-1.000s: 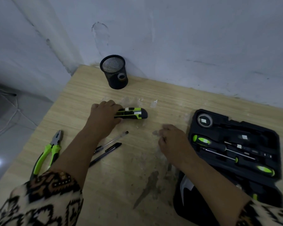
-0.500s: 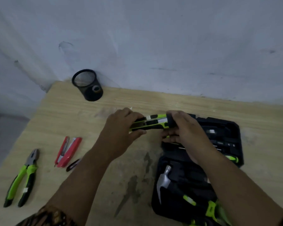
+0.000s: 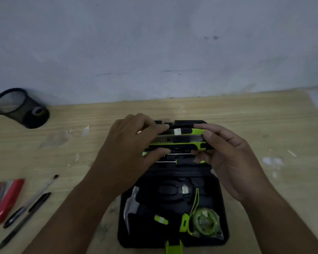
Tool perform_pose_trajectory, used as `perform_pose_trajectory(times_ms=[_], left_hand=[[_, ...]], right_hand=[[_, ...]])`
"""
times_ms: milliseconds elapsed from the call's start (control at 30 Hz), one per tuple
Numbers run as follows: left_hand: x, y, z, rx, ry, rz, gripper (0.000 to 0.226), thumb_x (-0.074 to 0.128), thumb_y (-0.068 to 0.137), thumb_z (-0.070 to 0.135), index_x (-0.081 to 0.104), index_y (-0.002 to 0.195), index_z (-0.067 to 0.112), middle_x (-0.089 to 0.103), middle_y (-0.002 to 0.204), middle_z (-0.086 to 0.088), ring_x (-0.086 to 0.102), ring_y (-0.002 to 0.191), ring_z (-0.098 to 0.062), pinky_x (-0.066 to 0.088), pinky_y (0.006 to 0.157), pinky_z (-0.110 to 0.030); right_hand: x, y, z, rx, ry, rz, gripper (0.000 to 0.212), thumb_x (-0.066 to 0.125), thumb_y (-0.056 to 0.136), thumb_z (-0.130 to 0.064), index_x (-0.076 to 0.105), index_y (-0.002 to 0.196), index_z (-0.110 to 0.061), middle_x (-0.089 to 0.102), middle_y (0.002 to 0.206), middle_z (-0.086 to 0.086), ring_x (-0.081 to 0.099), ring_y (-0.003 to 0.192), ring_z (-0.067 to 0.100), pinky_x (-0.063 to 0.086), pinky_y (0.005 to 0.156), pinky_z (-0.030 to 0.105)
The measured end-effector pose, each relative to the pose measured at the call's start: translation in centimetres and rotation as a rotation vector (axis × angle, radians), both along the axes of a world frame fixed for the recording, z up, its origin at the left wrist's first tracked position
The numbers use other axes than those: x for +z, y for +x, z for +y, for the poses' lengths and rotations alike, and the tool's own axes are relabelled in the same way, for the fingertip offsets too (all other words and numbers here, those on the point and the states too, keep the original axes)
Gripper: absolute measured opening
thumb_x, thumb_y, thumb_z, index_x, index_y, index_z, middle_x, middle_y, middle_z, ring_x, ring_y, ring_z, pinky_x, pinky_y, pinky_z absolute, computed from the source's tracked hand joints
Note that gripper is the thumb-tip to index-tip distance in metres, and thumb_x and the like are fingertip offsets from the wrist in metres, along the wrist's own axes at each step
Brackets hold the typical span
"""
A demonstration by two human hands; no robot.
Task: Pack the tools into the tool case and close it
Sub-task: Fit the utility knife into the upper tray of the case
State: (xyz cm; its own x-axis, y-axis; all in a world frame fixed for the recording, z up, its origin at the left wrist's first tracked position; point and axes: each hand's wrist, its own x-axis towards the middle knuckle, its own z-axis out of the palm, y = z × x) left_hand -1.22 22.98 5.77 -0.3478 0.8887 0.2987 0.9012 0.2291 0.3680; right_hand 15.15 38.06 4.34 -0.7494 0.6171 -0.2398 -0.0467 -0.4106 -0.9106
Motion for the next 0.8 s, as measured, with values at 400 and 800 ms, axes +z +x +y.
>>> perform_pose_trajectory(times_ms=[400,800], left_hand=[[0.6,0.5,2.5,-0.055,0.033,0.057,0.043,0.069,0.084,0.042,0.067,0.118,0.015,0.06,0.1,-0.001,0.053,0.092,-0.019,0.038,0.083,-0.032],[-3.6,-0.9,1.8,-0.126,-0.31,-0.299,0.05,0.056,0.077,0.067,0.061,0.117,0.037,0.059,0.097,0.022,0.057,0.085,0.002,0.048,0.07,-0.019]], right_hand=[[-0.7,1.0,1.9,-0.059,0.006,0.112,0.026,0.06,0.082,-0.017,0.071,0.104,-0.006,0.07,0.102,0.018,0.064,0.079,0.026,0.049,0.061,0.033],[-3.9,2.7,2.3,0.006,0.034,-0.134,0.036,0.071,0.078,-0.032,0.073,0.107,-0.011,0.047,0.095,0.042,0.046,0.07,0.034,0.049,0.058,0.022]])
